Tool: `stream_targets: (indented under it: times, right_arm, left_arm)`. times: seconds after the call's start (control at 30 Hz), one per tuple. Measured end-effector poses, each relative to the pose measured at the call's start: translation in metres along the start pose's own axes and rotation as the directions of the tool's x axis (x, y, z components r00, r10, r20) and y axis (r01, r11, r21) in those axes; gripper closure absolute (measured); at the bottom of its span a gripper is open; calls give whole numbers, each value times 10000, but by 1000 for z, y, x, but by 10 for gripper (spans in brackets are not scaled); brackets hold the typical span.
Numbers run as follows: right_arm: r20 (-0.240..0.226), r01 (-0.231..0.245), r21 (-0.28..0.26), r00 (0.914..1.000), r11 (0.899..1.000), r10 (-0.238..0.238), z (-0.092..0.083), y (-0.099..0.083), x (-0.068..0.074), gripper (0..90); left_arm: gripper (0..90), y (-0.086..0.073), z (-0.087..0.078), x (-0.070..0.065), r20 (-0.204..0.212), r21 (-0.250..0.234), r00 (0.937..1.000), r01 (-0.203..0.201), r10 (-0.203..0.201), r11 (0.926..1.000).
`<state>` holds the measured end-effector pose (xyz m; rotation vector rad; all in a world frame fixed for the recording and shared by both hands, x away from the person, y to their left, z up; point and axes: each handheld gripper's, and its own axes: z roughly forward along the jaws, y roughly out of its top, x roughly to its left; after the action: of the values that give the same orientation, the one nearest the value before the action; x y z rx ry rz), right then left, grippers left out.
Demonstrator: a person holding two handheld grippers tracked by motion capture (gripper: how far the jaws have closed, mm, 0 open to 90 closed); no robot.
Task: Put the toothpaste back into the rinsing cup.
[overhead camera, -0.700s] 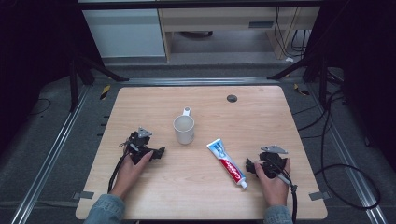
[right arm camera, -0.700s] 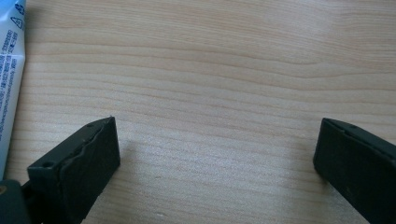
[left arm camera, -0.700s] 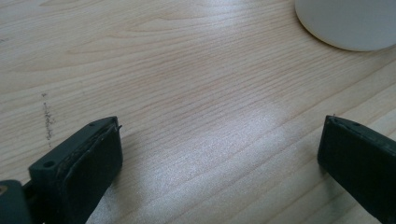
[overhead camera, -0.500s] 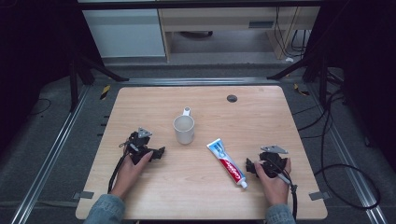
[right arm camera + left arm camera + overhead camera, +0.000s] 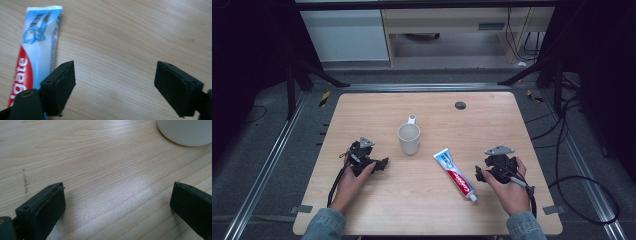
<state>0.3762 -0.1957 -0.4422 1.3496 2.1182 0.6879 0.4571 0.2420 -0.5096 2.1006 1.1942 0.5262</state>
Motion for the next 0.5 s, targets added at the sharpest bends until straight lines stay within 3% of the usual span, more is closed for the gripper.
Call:
stream_targets:
  times: [0.2, 0.27, 0.4, 0.5]
  right_arm:
    - [-154, 662, 253, 9977, 9975, -658, -15, 19, 1, 242]
    - [-242, 669, 328, 9975, 9972, -661, -18, 24, 1, 258]
    - [-276, 1175, 578, 9929, 9914, -1161, -20, 32, 3, 292]
    - [-476, 1171, 635, 9923, 9911, -1142, -20, 37, 4, 308]
  left_arm:
    - [0, 0, 0, 0, 7, -3, 10000, -1, 1, 10000]
    - [0, 0, 0, 0, 10, -1, 10000, -3, 3, 10000]
    - [0, -1, -1, 0, -9, -3, 10000, 9, -9, 10000]
    - [0, -1, -1, 0, -6, -6, 10000, 15, -15, 10000]
